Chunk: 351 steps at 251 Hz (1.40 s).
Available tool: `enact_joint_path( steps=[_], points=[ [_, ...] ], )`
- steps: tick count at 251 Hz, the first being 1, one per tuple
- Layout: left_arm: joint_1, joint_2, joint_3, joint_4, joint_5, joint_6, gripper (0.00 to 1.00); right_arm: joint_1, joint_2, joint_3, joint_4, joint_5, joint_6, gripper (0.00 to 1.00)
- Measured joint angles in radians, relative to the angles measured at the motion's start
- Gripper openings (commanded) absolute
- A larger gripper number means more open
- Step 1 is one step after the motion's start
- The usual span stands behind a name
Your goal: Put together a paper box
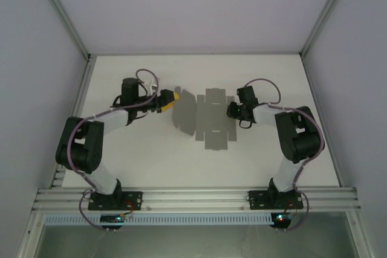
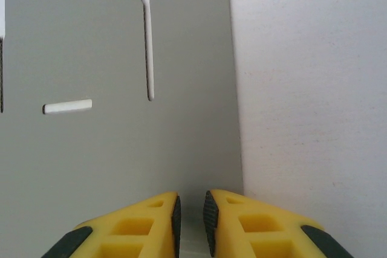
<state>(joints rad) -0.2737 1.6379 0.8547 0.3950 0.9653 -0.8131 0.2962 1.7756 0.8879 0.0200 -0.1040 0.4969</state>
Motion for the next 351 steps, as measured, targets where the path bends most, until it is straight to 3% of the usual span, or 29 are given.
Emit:
enact_joint_path(
  steps=[29, 100, 123, 171, 189, 214, 251, 308, 324, 351],
  points=[
    [-0.038, 0.000, 0.076, -0.085, -0.003, 0.047, 0.80, 0.002, 0.006, -0.002, 0.019, -0.001, 0.000, 0.24],
    [-0.091, 0.068, 0.199, -0.360, -0.164, 0.205, 0.79, 0.009, 0.021, -0.008, 0.079, -0.026, 0.000, 0.24],
    [-0.119, 0.130, 0.227, -0.425, -0.210, 0.229, 0.70, 0.012, 0.025, -0.010, 0.094, -0.038, 0.001, 0.24],
    [-0.148, 0.161, 0.266, -0.529, -0.303, 0.271, 0.64, 0.012, 0.024, -0.019, 0.114, -0.042, 0.001, 0.24],
    [-0.156, 0.149, 0.280, -0.576, -0.369, 0.296, 0.57, 0.012, 0.024, -0.019, 0.114, -0.042, 0.001, 0.25],
    [-0.162, 0.121, 0.286, -0.642, -0.468, 0.330, 0.34, 0.014, 0.023, -0.019, 0.115, -0.042, 0.000, 0.28],
    [-0.166, 0.098, 0.287, -0.682, -0.541, 0.346, 0.00, 0.027, 0.004, -0.019, 0.096, -0.045, -0.010, 0.37],
    [-0.154, -0.002, 0.223, -0.622, -0.506, 0.338, 0.00, 0.019, -0.139, -0.031, -0.059, -0.092, -0.067, 0.66],
    [-0.116, -0.069, 0.161, -0.531, -0.448, 0.299, 0.00, -0.006, -0.220, -0.041, -0.090, -0.111, -0.086, 0.77],
    [-0.010, -0.180, 0.050, -0.321, -0.322, 0.182, 0.00, -0.059, -0.379, -0.063, -0.101, -0.179, -0.120, 0.81]
  ],
)
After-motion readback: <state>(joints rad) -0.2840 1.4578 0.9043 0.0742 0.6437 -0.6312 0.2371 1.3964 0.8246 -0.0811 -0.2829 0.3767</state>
